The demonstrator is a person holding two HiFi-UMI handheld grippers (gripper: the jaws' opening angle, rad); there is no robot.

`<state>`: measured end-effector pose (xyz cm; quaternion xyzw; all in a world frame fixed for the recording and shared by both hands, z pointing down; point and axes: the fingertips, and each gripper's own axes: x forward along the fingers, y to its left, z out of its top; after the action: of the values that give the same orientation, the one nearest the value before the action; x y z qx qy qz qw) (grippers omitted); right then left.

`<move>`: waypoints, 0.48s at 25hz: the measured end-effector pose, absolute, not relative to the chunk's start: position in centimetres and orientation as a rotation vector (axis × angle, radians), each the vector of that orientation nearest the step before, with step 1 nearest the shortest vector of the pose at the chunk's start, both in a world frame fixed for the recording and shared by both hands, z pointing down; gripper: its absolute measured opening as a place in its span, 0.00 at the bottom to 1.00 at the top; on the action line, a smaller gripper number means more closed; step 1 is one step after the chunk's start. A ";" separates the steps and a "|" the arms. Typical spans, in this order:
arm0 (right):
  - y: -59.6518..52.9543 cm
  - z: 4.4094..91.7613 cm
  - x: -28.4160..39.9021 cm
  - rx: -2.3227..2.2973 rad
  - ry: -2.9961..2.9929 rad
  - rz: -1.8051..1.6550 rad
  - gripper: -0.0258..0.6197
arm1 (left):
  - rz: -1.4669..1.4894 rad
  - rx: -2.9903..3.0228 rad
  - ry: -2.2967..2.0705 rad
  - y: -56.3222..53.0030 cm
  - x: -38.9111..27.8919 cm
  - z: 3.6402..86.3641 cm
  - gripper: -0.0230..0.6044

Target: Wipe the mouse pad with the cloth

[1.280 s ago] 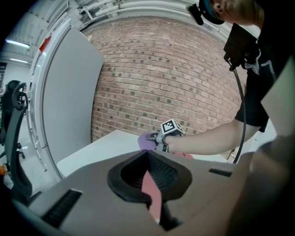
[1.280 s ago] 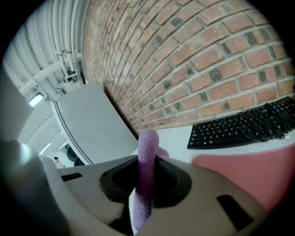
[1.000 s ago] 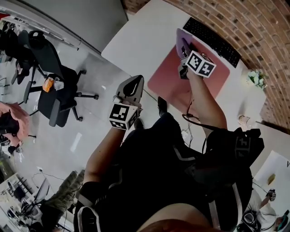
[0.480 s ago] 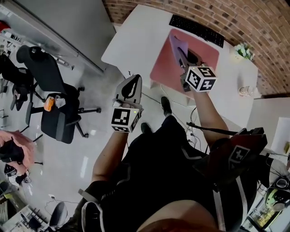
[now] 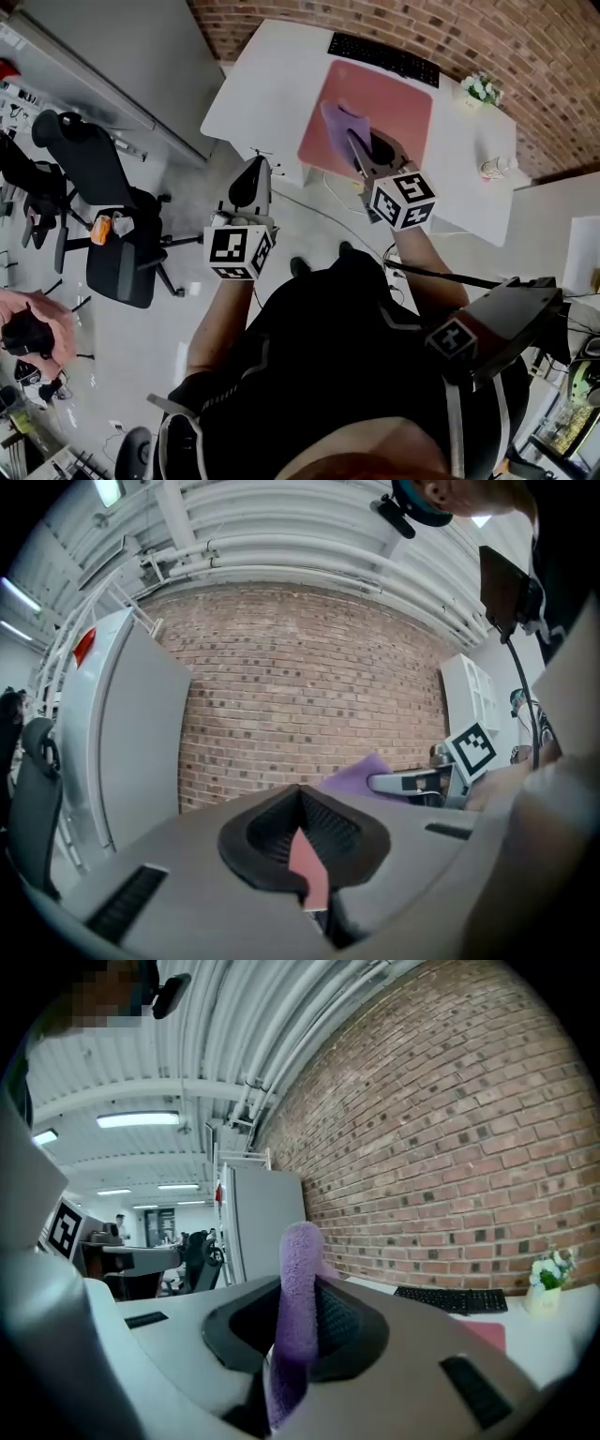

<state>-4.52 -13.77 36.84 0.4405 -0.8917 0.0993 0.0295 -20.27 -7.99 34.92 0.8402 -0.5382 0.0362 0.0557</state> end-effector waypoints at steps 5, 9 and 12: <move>-12.8 35.9 -2.9 1.376 -2.742 0.247 0.13 | 0.107 2.495 -1.695 -8.1 -18.8 34.5 0.04; -12.6 35.1 -1.1 1.378 -2.745 0.209 0.13 | 0.116 2.522 -1.710 -8.9 -16.1 33.9 0.04; -12.4 34.7 -0.2 1.363 -2.760 0.194 0.13 | 0.129 2.541 -1.720 -9.2 -14.5 33.3 0.04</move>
<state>-0.17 -12.35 34.69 0.4417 -0.8945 0.0629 0.0289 -14.55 -9.21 33.31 0.8269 -0.5597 0.0421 0.0354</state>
